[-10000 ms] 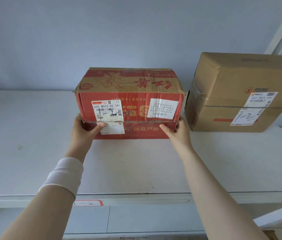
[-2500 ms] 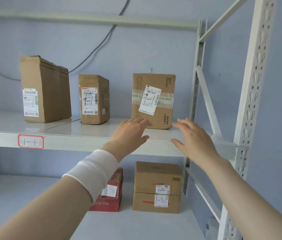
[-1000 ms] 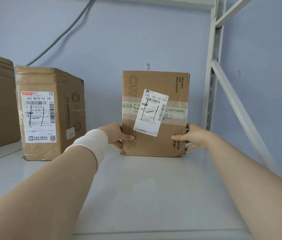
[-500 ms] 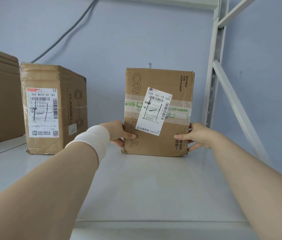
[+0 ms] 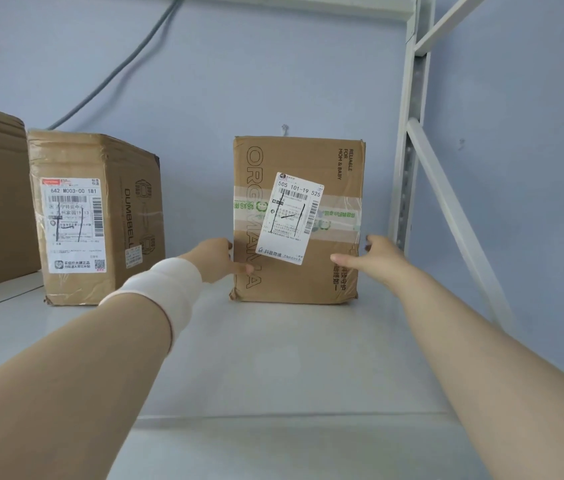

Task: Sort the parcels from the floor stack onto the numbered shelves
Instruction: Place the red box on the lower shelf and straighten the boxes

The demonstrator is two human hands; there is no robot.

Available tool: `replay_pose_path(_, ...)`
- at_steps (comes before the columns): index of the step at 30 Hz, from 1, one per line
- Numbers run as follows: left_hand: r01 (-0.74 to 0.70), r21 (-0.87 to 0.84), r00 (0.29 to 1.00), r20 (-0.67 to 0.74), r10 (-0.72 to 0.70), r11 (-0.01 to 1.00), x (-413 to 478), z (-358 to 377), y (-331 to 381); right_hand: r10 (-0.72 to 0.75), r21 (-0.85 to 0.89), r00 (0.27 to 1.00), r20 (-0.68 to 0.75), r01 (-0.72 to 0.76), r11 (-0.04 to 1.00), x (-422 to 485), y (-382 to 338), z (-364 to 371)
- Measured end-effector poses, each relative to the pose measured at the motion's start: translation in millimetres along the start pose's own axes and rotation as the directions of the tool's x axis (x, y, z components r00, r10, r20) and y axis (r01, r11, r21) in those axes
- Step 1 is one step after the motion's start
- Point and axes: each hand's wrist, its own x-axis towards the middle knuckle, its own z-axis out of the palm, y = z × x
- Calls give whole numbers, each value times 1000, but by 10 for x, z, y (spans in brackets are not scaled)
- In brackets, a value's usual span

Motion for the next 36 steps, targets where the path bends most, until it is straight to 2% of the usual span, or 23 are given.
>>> replay_pose_path(3,-32,4,998,-47,32,999,-171,-128,13,-52,-4,989,-136,52,999,-205,-209,-60)
replay_pose_path(9,-180,5,963,-202,177,984,-530,-698,-20,-178,131,933,-311,228,965,-602,-1035,53)
replay_pose_path(14,-289,14,903,-329,278,957,-826,-1341,-363,-251,215,923,-291,319,923,-926,-1803,457)
replay_pose_path(21,-271,85,866,-413,281,959,-1024,-1849,-993,-293,221,937,-192,332,917,-1018,-2266,1172)
replay_pose_path(23,-248,113,864,-424,272,962,-1025,-1939,-1161,-309,133,941,-136,327,936,-1002,-2285,1342)
replay_pose_path(26,-161,309,866,-411,284,937,-1011,-2043,-1426,-329,-205,944,-3,321,925,-972,-2260,1568)
replay_pose_path(28,-83,547,887,-340,311,833,-991,-2052,-1598,-297,-419,949,109,315,852,-957,-2232,1681)
replay_pose_path(30,-25,691,920,-266,287,722,-944,-2015,-1762,-269,-545,946,179,323,774,-927,-2195,1775)
replay_pose_path(32,19,699,954,-226,196,714,-869,-1939,-1903,-260,-603,943,210,334,725,-879,-2153,1860)
replay_pose_path(36,101,403,991,-116,-59,910,-680,-1793,-2064,-224,-582,941,255,334,741,-730,-2097,2035)
